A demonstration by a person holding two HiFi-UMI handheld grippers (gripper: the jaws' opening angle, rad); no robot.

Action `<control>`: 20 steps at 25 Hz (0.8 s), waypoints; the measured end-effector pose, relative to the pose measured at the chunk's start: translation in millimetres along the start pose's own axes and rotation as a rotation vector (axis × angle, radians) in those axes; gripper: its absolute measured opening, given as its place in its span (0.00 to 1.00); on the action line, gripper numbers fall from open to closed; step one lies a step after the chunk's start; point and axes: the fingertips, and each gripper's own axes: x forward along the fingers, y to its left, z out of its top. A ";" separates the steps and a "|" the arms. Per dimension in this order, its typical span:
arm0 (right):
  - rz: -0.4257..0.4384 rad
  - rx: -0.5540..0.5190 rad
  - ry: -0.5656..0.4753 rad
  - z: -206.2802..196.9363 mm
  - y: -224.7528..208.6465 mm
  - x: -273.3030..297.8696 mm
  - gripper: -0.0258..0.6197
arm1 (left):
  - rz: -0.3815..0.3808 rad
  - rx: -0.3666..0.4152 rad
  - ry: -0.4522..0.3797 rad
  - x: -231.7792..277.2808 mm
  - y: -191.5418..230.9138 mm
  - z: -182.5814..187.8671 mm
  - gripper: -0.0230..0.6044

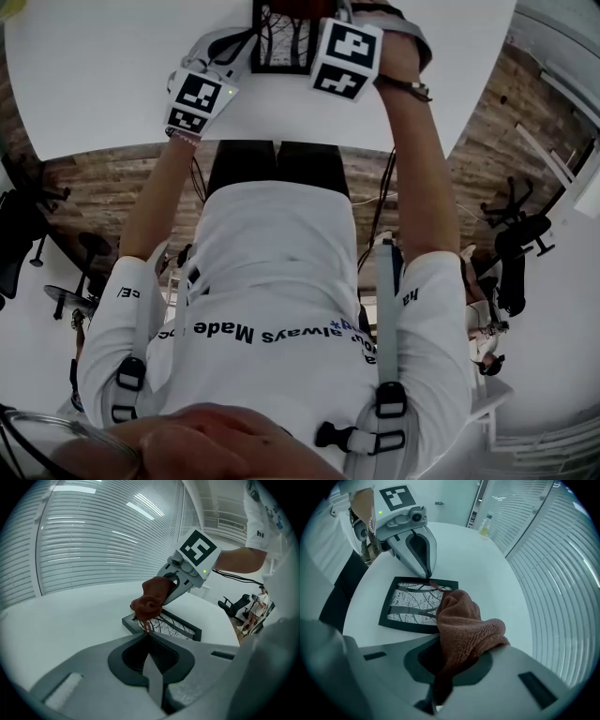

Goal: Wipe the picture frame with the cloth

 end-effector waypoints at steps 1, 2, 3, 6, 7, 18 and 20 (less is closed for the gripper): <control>0.002 -0.010 0.002 0.0 1.2 -0.4 0.07 | 0.001 -0.002 -0.001 0.3 -0.1 0.0 0.04; 0.005 -0.020 0.004 -0.3 3.1 -0.9 0.07 | 0.001 -0.002 -0.001 0.8 -0.3 0.1 0.04; 0.010 -0.028 0.005 -0.5 5.9 -1.5 0.07 | 0.001 -0.002 0.000 1.3 -0.4 0.2 0.04; 0.035 -0.046 0.003 0.0 20.1 -3.3 0.07 | 0.000 0.000 0.004 2.1 -0.2 -0.4 0.04; 0.044 -0.052 0.002 0.3 26.1 -4.2 0.07 | 0.000 0.000 0.005 2.2 -0.2 -0.6 0.04; 0.152 -0.106 -0.026 4.8 110.8 -18.4 0.07 | 0.010 -0.002 0.006 2.2 0.7 -0.7 0.04; 0.168 -0.109 -0.032 5.1 124.9 -21.8 0.07 | 0.011 -0.002 0.005 1.4 0.1 0.3 0.04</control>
